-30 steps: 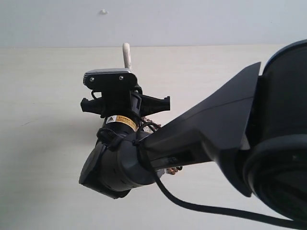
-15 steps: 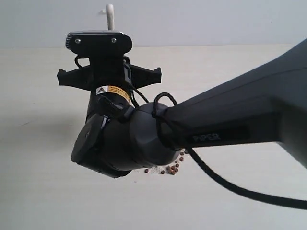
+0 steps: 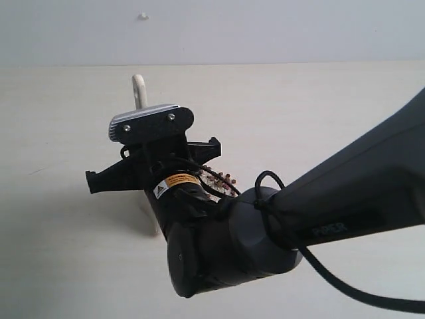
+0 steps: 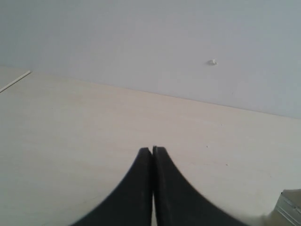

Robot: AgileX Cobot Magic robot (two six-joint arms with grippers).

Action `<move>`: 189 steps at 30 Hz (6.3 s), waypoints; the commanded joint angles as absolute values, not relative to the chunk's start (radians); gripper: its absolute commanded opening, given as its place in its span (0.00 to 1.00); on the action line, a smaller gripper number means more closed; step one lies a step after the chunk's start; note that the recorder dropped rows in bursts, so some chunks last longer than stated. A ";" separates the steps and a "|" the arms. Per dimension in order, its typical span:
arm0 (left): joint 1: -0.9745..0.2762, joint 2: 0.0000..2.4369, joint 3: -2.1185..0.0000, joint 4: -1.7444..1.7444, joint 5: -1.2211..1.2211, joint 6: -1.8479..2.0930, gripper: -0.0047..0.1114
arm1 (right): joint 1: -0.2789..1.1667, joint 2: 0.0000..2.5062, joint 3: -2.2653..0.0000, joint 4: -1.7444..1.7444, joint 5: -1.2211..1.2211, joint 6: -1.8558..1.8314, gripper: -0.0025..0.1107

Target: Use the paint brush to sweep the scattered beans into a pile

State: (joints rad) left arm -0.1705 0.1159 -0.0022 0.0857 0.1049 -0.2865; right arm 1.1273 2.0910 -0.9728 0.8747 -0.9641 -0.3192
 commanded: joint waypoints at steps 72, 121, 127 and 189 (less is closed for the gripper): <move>-0.170 0.111 0.000 0.081 0.103 -0.291 0.04 | 1.152 1.513 -0.698 0.504 -0.232 -0.625 0.02; -0.170 0.111 0.000 0.081 0.103 -0.291 0.04 | 0.422 1.995 -0.632 -1.114 -1.221 0.361 0.02; -0.170 0.111 0.000 0.081 0.103 -0.291 0.04 | 0.422 2.046 -0.747 -1.128 -1.221 0.414 0.02; -0.170 0.111 0.000 0.081 0.103 -0.291 0.04 | 0.166 1.968 -0.902 -1.744 -1.221 0.780 0.02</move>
State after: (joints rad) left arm -0.1705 0.1159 -0.0022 0.0857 0.1049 -0.2865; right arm 0.1947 1.9378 -0.8942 -1.7514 -1.2146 0.8229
